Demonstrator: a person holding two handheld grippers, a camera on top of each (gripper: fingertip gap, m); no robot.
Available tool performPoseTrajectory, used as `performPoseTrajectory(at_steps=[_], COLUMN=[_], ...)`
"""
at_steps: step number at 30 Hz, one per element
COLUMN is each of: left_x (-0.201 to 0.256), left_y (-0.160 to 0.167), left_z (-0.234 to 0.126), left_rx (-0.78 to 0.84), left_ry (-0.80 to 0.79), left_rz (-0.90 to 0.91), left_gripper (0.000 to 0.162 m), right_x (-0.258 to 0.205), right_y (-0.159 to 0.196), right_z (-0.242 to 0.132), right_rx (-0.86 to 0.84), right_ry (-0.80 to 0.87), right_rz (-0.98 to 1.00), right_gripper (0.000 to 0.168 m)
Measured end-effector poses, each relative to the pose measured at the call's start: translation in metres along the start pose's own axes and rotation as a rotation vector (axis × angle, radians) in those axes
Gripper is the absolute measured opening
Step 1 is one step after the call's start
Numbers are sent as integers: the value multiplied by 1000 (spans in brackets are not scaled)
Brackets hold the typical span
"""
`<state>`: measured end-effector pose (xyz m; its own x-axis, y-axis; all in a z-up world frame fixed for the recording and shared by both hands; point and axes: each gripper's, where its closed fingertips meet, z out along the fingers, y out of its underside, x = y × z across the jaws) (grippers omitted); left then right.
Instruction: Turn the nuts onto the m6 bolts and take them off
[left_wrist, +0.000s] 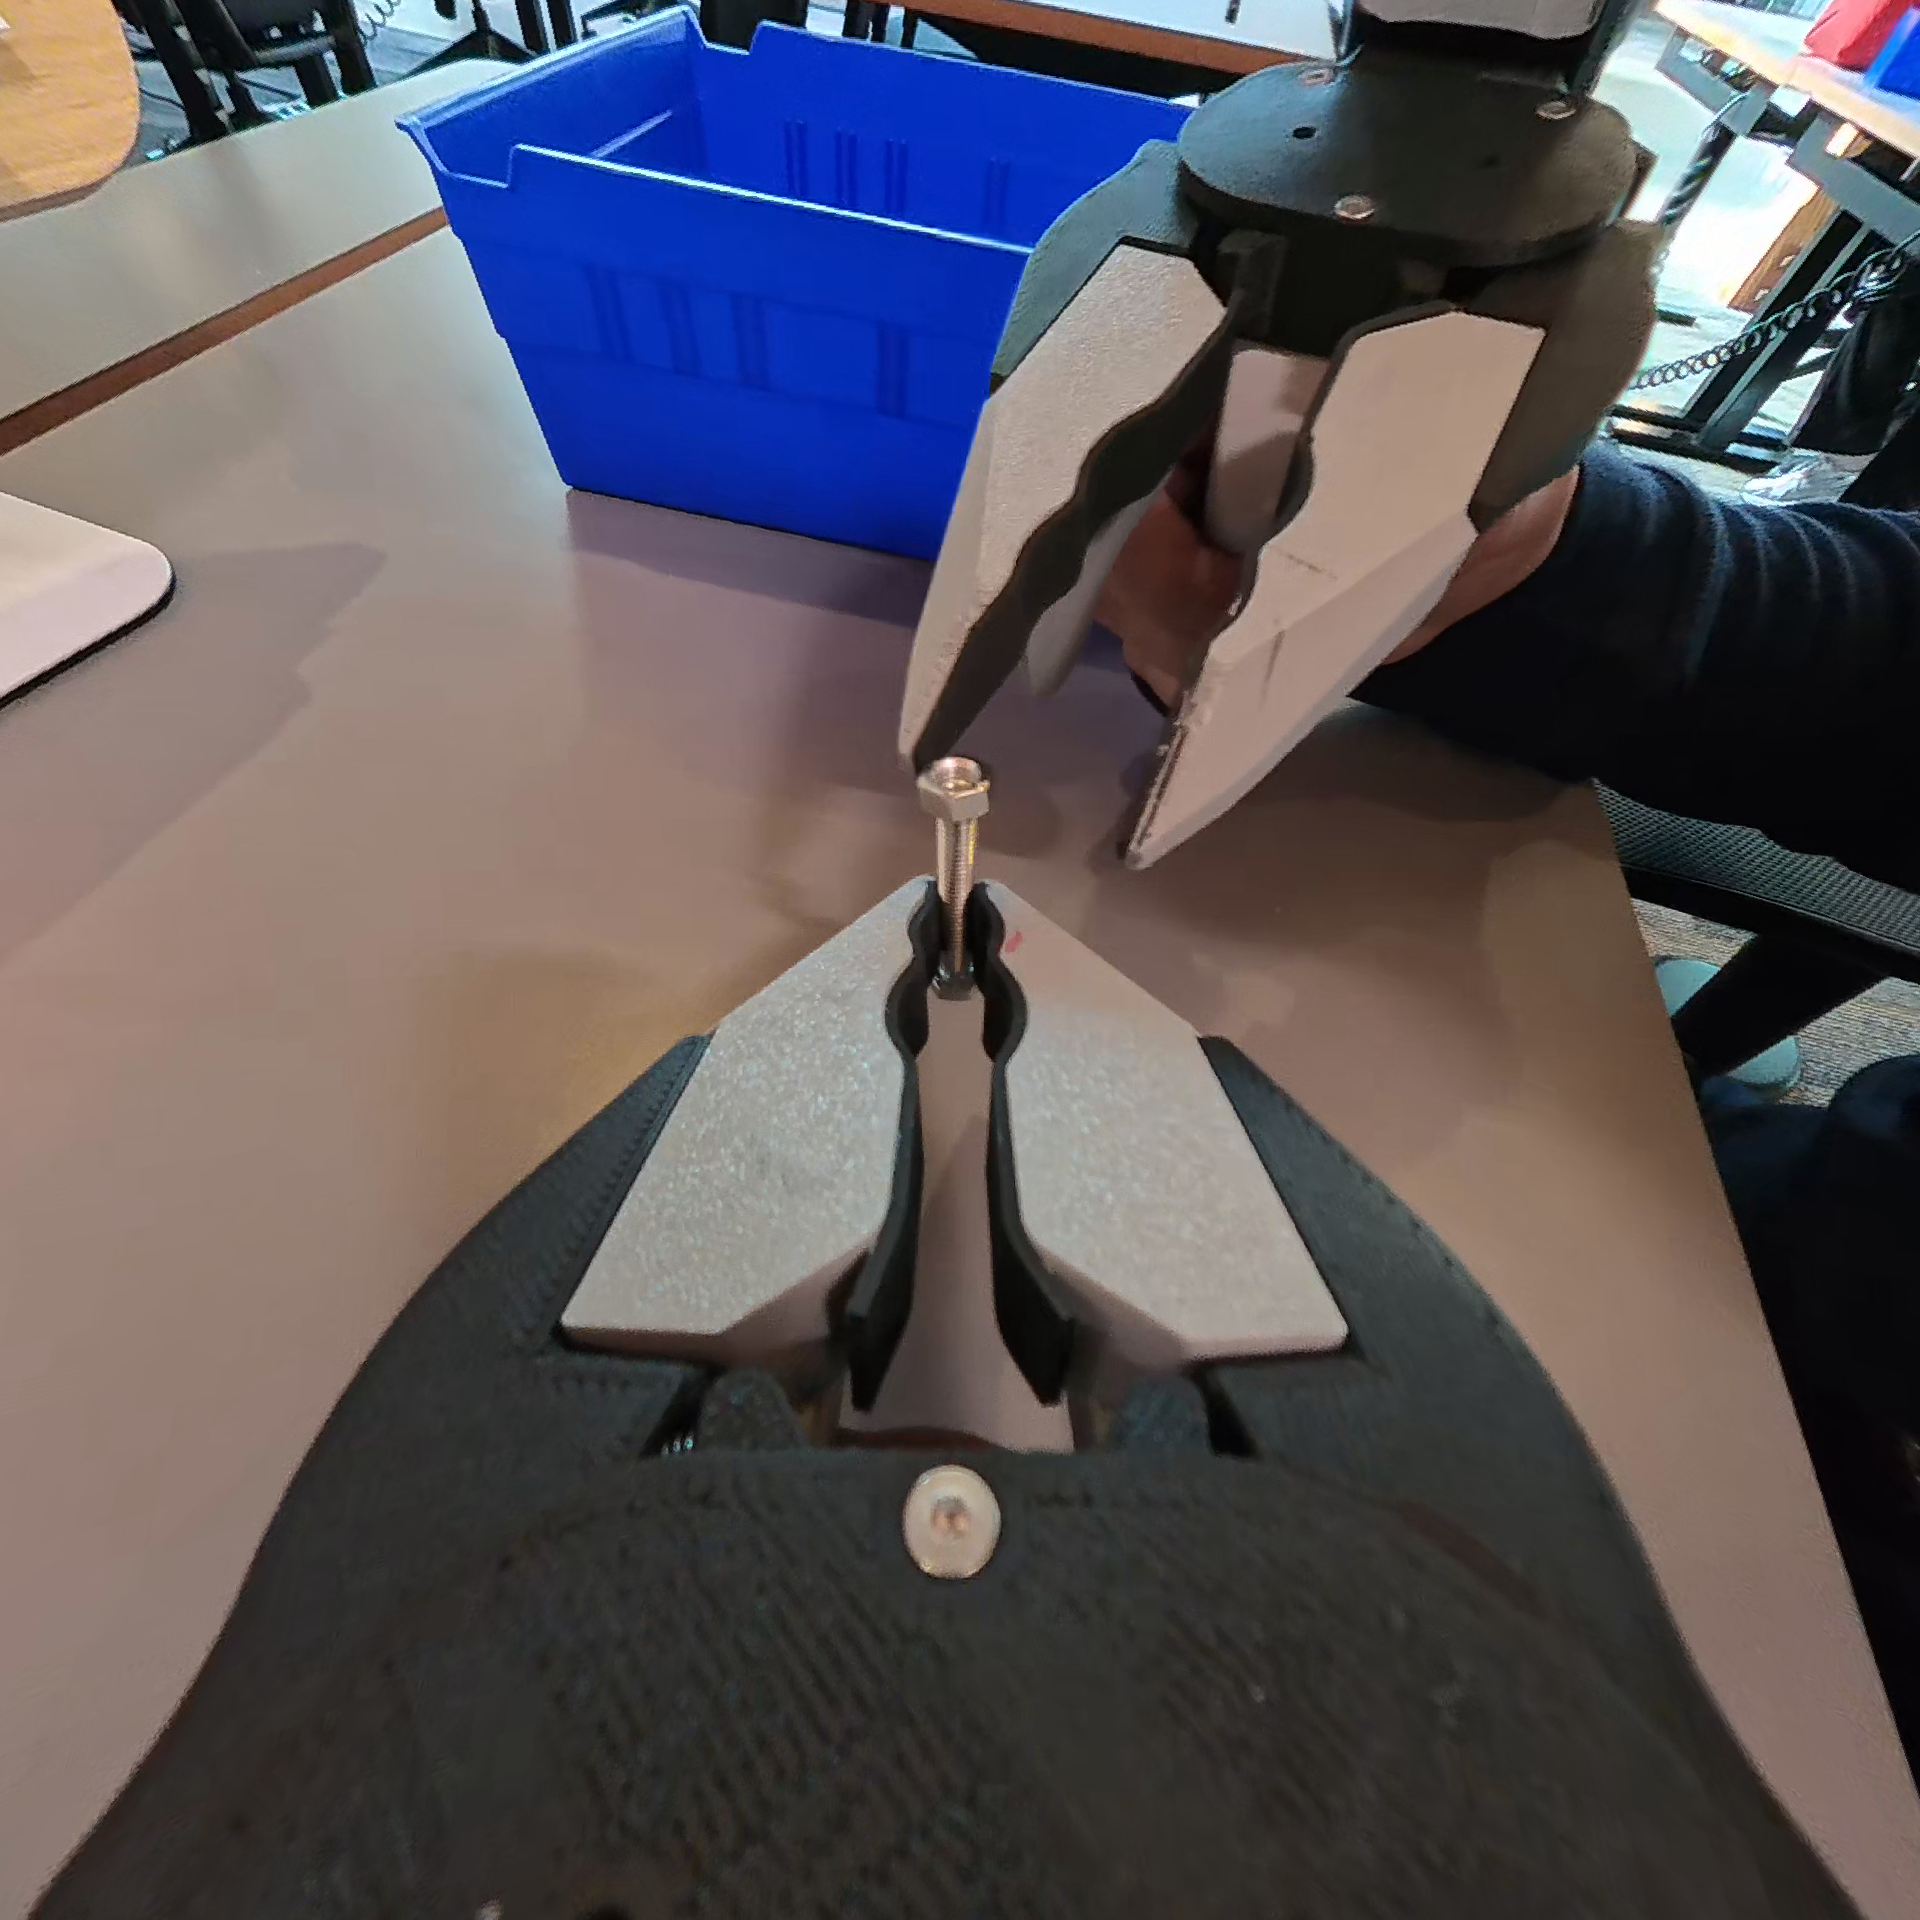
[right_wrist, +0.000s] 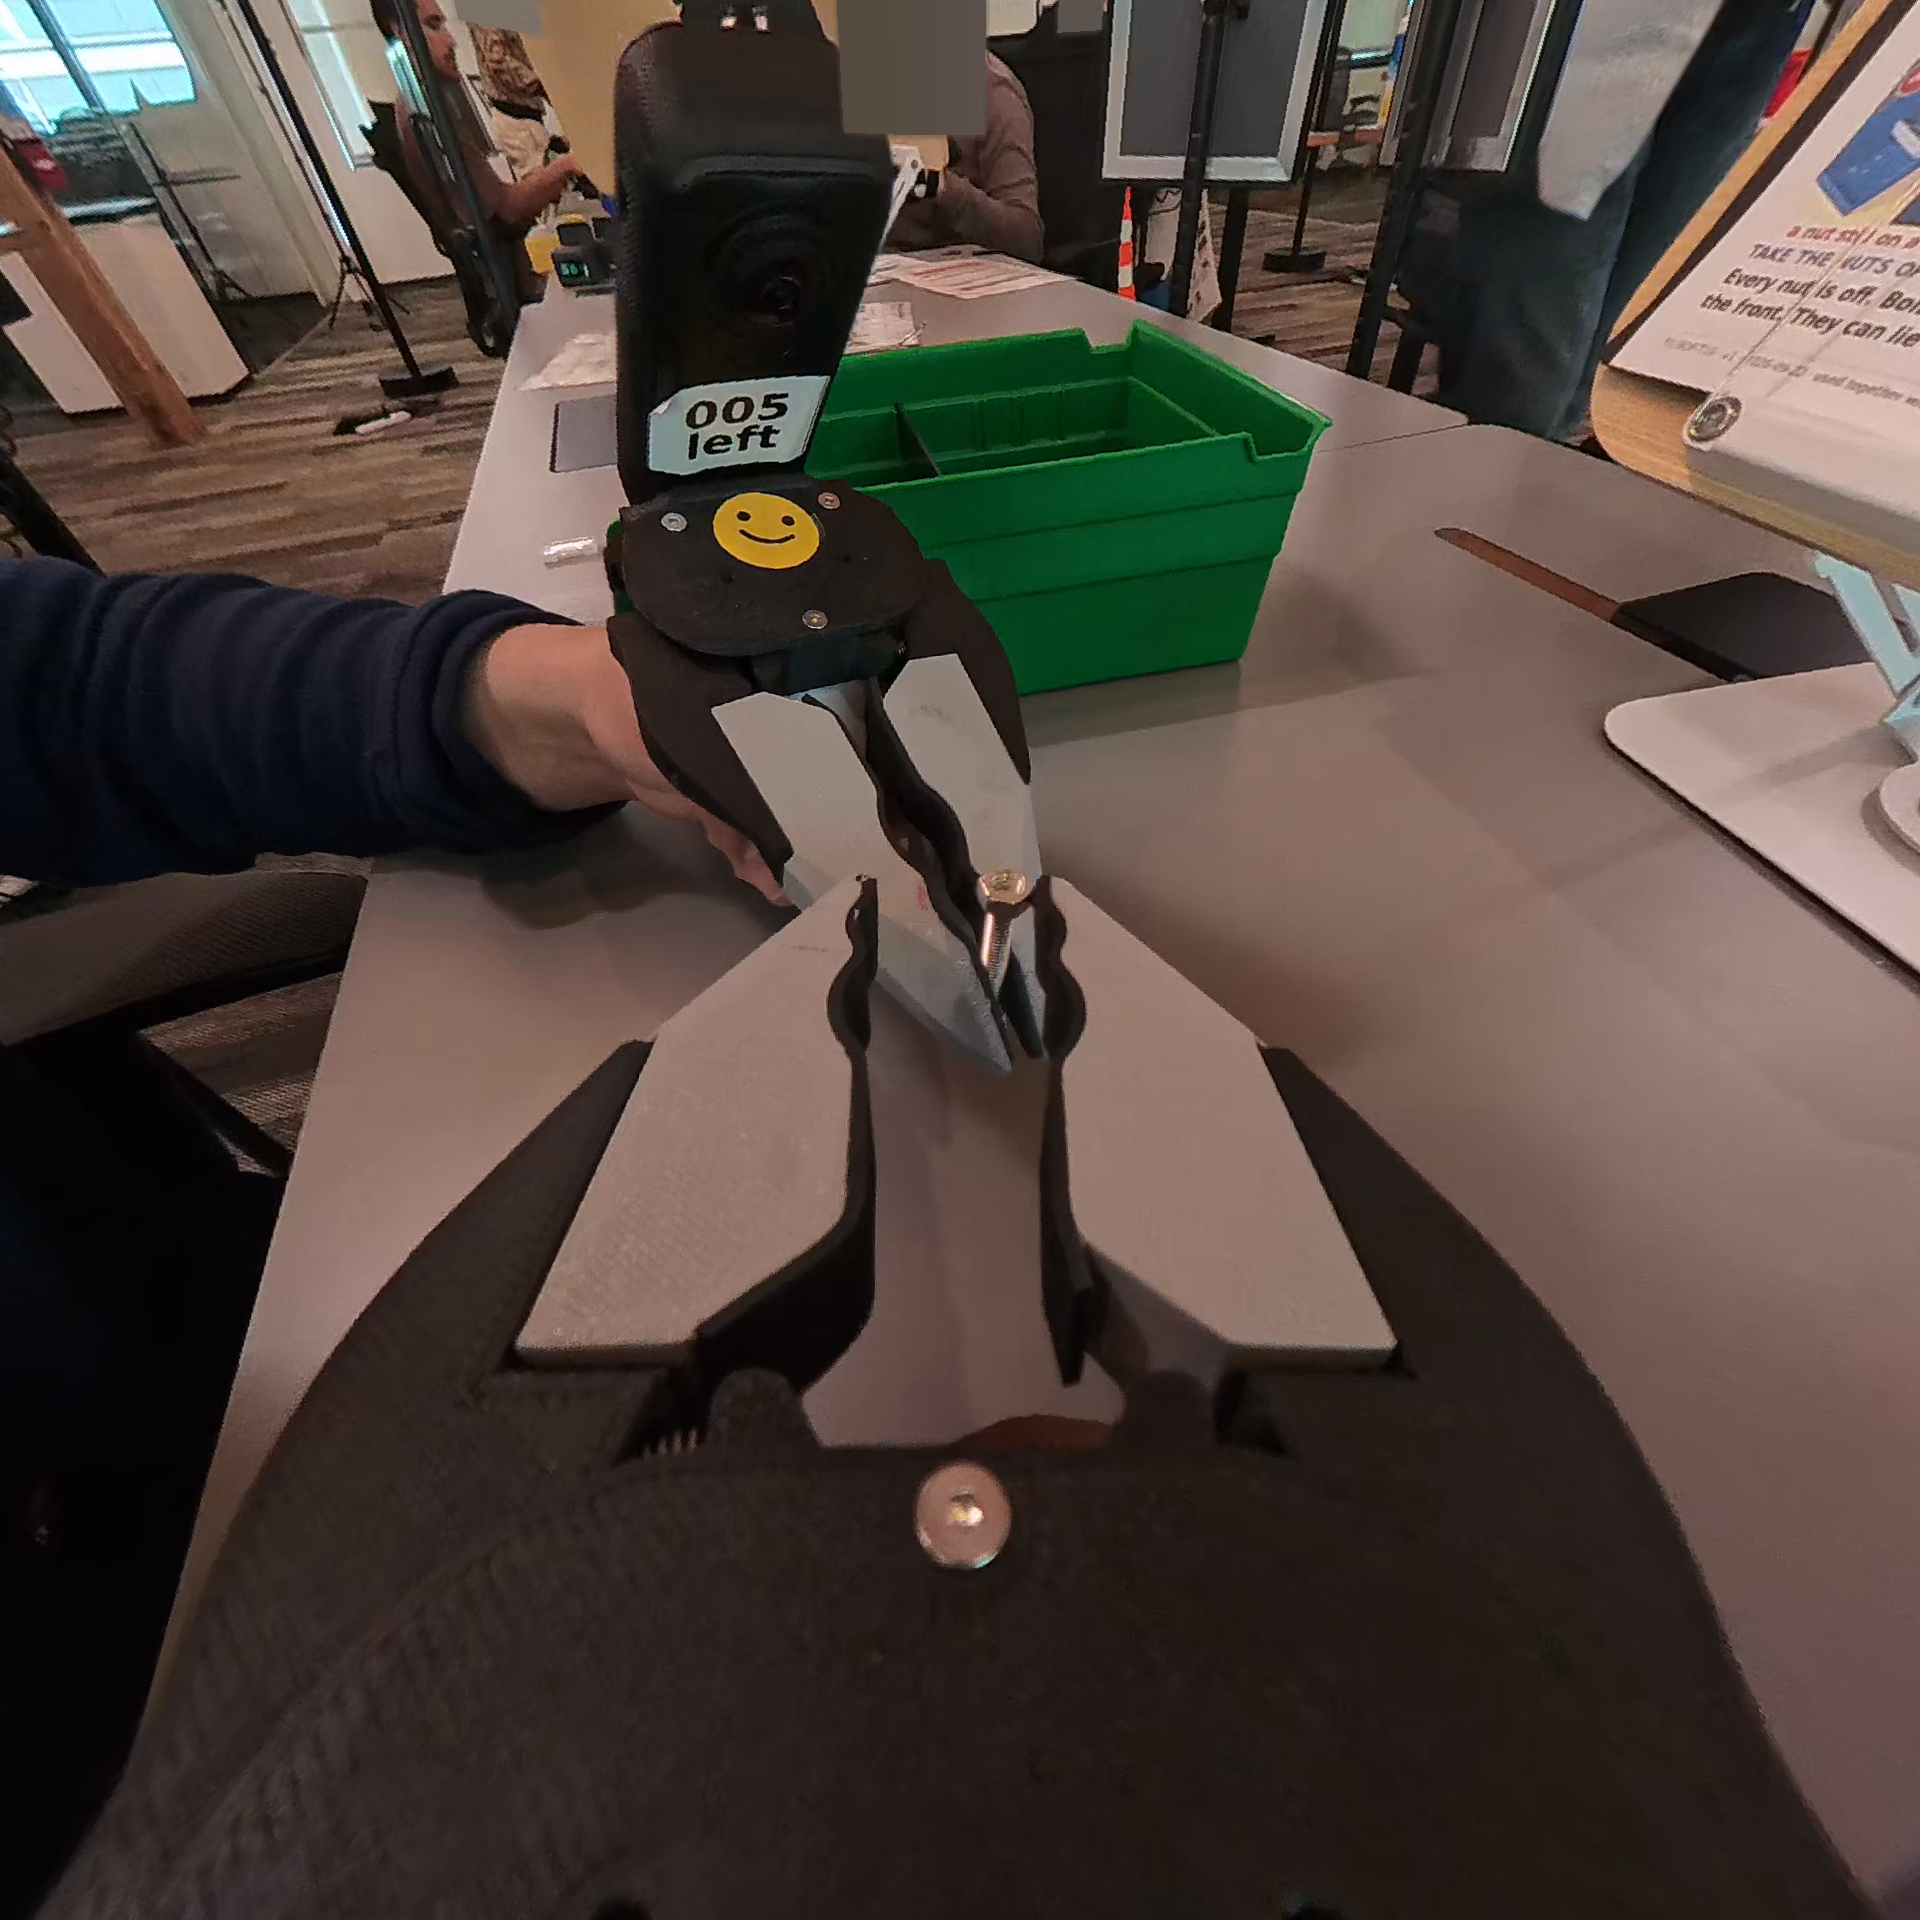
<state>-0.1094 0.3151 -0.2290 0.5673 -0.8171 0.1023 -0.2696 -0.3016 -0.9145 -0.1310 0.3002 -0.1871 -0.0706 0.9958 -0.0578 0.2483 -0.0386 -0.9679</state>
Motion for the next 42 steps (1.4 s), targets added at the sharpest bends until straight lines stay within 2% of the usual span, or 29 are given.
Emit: performPoseTrajectory(at_steps=[10,17,28,42], left_x=[2,6,51,61], left_y=[0,0,10,9], left_z=[0,0,-3,-6], left_rx=[-1,-6,-47,-54], left_ry=[12,36,288,326], left_rz=[0,-5,118,144], left_gripper=[3,3,3,3], right_x=[7,9,-34,-47], right_y=[-1,-2,-13,4], right_z=[-4,-9,-29,-20], right_rx=[4,-9,54,-30], right_ry=[30,61,-228,-267], right_rz=[-3,-115,-103,-162], right_gripper=[25,11,12,13])
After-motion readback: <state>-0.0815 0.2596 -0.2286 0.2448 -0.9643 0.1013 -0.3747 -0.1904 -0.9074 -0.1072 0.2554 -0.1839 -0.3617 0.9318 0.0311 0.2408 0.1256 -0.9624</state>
